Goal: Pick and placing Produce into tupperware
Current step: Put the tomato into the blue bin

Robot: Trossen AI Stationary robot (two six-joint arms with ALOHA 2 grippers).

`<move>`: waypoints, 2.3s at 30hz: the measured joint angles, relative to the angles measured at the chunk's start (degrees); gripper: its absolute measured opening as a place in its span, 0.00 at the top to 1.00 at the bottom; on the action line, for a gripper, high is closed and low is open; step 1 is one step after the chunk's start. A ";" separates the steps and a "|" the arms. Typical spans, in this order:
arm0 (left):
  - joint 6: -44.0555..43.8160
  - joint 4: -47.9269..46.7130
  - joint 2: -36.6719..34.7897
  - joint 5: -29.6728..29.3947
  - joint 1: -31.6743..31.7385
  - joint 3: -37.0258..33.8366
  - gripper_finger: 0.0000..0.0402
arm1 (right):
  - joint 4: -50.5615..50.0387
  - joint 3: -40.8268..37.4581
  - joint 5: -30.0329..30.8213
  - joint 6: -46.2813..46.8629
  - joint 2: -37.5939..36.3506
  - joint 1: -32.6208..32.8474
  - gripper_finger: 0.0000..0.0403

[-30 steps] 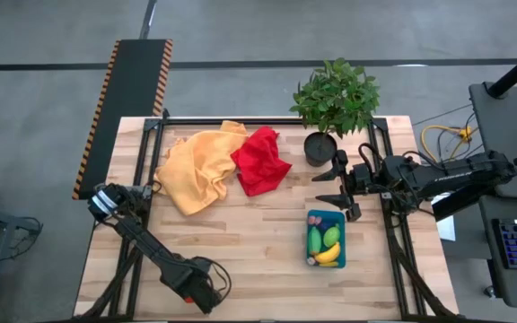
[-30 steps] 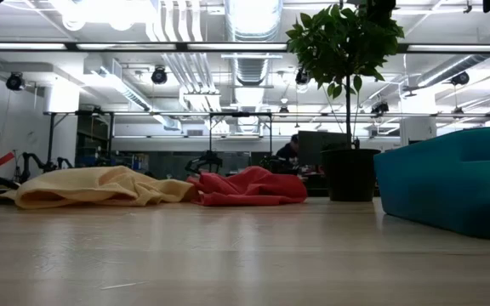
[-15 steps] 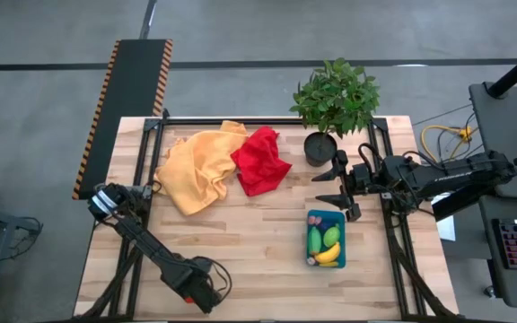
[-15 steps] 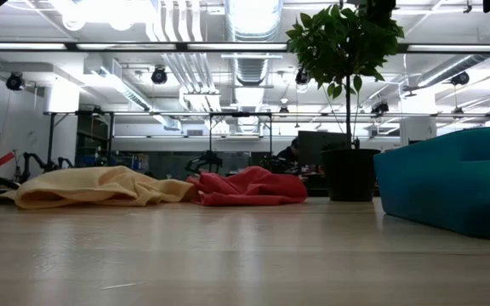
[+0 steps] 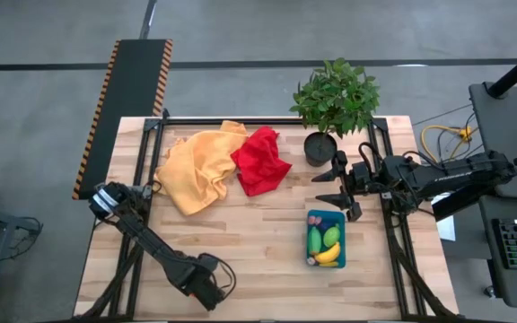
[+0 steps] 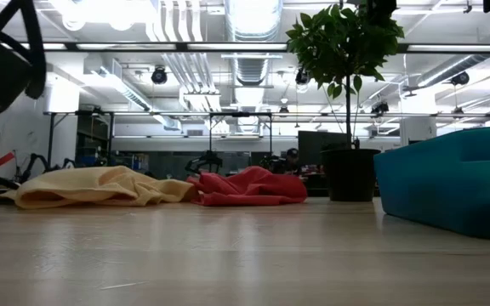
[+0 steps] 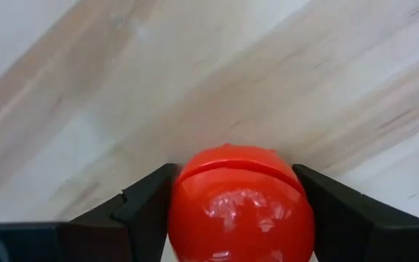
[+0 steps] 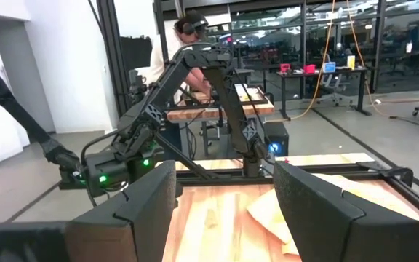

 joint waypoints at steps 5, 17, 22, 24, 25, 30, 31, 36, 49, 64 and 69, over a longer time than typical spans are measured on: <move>2.12 0.04 -0.04 -2.36 0.90 0.07 0.40 | 0.00 0.00 -0.02 1.12 0.00 0.00 0.44; 6.55 0.05 -0.88 -5.16 3.17 0.04 0.40 | 0.00 0.00 0.00 1.28 0.00 0.00 0.44; 6.89 0.04 -2.20 -5.09 3.18 0.04 0.41 | 0.00 0.00 0.00 1.27 0.00 0.00 0.44; 6.90 0.12 -2.91 -5.21 3.42 0.04 0.41 | -0.01 0.00 0.00 1.27 0.00 0.00 0.44; 6.93 0.10 -3.18 -5.63 3.64 0.04 0.41 | 0.00 0.00 0.00 1.27 0.00 0.00 0.44; 11.80 0.28 -4.65 -12.10 5.91 1.71 0.41 | 0.00 0.00 -0.01 1.68 0.00 0.00 0.44; 13.28 0.26 -4.84 -13.89 6.70 2.28 0.41 | 0.05 0.00 -0.01 2.06 0.00 0.00 0.44; 24.33 3.59 -4.87 -20.56 11.62 5.06 0.41 | 0.01 0.00 -0.02 3.89 -0.63 0.00 0.44; 58.94 32.24 -4.72 -24.55 24.74 6.23 0.41 | -8.77 -0.74 -4.68 4.45 -14.48 0.02 0.44; 75.50 50.96 -0.19 -21.05 31.87 9.18 0.42 | -9.97 -3.13 -4.52 2.88 -22.16 -0.02 0.44; 78.53 50.50 6.06 -17.78 32.90 15.96 0.42 | -10.01 -3.26 -4.50 2.29 -22.23 0.00 0.44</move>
